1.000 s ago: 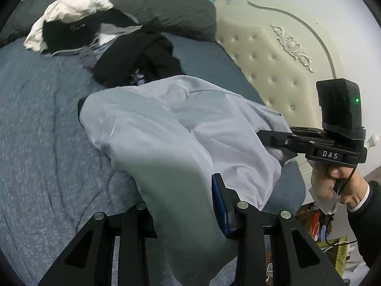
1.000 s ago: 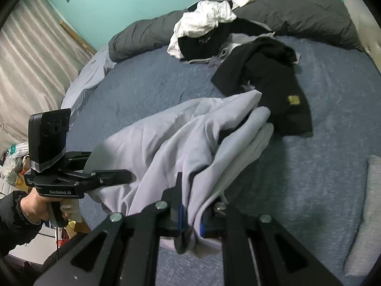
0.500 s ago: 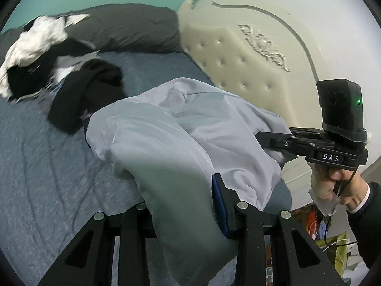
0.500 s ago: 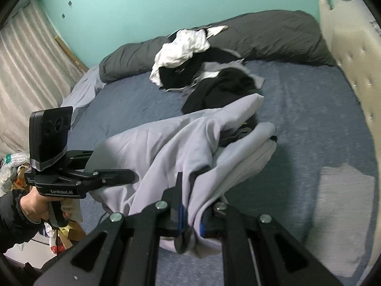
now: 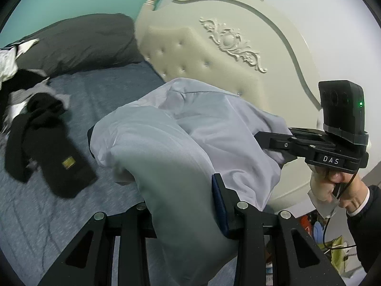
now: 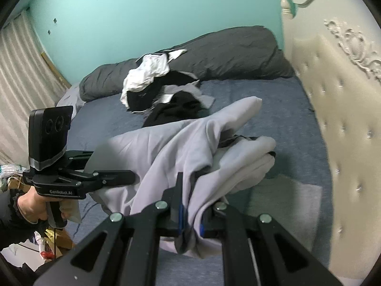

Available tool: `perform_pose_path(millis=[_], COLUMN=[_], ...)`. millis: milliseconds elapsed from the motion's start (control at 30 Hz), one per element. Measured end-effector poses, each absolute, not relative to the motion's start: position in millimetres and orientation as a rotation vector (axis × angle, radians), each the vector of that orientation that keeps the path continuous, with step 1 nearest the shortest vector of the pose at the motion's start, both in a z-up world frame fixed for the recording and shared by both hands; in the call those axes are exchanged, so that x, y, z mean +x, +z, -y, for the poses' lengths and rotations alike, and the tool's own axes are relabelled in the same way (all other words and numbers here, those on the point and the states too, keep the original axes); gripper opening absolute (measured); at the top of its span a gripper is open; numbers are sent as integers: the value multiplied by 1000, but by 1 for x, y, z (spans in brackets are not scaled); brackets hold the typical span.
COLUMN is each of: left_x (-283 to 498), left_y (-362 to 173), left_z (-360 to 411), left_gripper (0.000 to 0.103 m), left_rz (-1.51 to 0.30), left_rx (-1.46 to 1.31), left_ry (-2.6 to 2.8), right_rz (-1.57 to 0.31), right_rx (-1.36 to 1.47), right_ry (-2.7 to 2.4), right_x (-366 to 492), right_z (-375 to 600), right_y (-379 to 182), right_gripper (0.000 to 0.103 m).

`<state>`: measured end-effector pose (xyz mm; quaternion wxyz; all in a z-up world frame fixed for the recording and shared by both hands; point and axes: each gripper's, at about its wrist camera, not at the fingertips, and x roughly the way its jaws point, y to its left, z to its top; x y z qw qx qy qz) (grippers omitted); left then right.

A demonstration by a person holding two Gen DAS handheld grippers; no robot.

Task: Fold clothes

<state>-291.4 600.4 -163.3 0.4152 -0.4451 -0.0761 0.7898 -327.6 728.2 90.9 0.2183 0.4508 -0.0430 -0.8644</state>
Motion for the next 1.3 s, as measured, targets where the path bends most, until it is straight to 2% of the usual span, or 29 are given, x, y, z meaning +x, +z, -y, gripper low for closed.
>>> perform_pose_path(millis=[400,700,967,1300], left_x=[-326,-318,-291,-270], left_y=[-185,-252,-308,-327], left_z=[-715,-771,-797,-792], left_gripper=[38,38,37,37], left_rz=[181,200,192,260], left_rx=[-1092,-1145,-1223,-1272], left_ry=[1930,1894,1847,1799], right_rz=[113,142,238,352], right_rx=[1247,1326,1452,1475], right_ry=[-2479,-2515,-2501,-2491], right_x=[-353,-349,-323,-286], right_z=[-837,-890,-919,-935], right_y=[74,12,-53,-68], right_gripper=[8,8,8,8])
